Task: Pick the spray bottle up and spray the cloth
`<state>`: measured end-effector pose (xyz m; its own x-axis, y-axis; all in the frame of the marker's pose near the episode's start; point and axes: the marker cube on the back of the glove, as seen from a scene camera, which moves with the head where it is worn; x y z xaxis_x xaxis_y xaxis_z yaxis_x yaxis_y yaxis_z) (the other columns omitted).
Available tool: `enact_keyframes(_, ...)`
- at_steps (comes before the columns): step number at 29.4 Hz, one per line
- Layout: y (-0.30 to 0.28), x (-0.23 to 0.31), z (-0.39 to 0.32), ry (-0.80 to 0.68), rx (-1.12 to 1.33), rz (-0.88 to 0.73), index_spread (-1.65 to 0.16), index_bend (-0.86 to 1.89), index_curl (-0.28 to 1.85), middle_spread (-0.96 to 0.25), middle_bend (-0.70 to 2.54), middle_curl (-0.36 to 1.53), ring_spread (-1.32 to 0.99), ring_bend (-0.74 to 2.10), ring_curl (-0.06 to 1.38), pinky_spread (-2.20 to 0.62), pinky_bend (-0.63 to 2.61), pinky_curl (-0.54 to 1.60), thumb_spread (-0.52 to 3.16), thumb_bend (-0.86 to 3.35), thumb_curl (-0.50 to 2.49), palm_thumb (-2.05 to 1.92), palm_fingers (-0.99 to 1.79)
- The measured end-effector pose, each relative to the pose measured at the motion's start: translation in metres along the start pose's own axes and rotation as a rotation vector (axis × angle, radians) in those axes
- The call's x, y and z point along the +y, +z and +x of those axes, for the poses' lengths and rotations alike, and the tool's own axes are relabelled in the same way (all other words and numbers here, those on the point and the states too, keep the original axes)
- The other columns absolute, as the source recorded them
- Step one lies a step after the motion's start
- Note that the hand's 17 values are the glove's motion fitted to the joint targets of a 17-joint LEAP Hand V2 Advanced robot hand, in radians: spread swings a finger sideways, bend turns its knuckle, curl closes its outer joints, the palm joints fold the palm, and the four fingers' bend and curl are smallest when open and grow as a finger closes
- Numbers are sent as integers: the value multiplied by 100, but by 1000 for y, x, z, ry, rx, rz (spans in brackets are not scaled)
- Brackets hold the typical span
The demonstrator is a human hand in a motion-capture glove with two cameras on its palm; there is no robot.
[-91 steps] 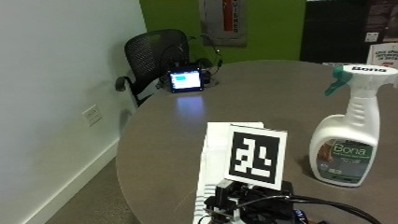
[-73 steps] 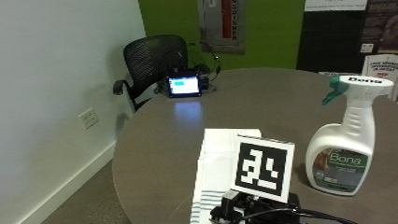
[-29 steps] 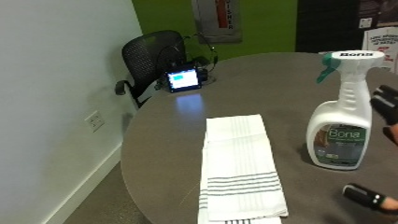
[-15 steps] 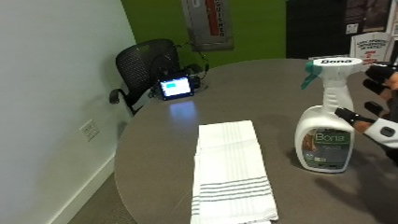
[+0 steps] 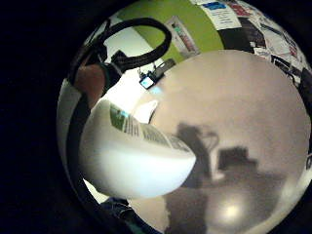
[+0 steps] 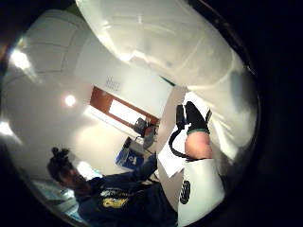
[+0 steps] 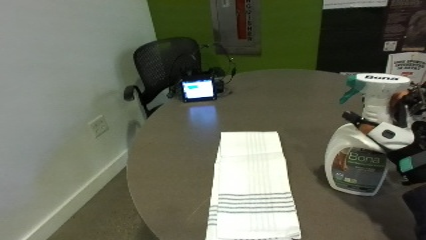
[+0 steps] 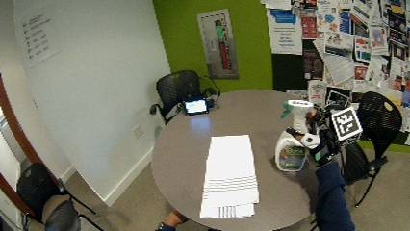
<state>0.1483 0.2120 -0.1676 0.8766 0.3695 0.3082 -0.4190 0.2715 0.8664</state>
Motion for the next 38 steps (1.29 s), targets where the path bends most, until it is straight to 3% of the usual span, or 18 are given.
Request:
enact_keyframes(9, -11, -3, 7, 82, 77, 393, -32, 15, 31, -15, 39, 38, -20, 53, 35, 10, 32, 28, 90, -2, 51, 90, 101)
enact_keyframes(17, -21, -8, 4, 198, 96, 496, -29, 16, 35, -17, 46, 43, -22, 54, 38, -12, 37, 33, 82, -1, 53, 93, 129)
enact_keyframes(29, -21, -31, -8, 155, 123, 643, -29, 21, 42, -19, 56, 49, -24, 58, 42, -27, 41, 36, 55, -2, 61, 104, 136)
enact_keyframes(38, -13, -23, -6, 180, 143, 658, -28, 22, 47, -19, 59, 51, -24, 63, 45, -30, 40, 38, 44, -3, 65, 104, 138)
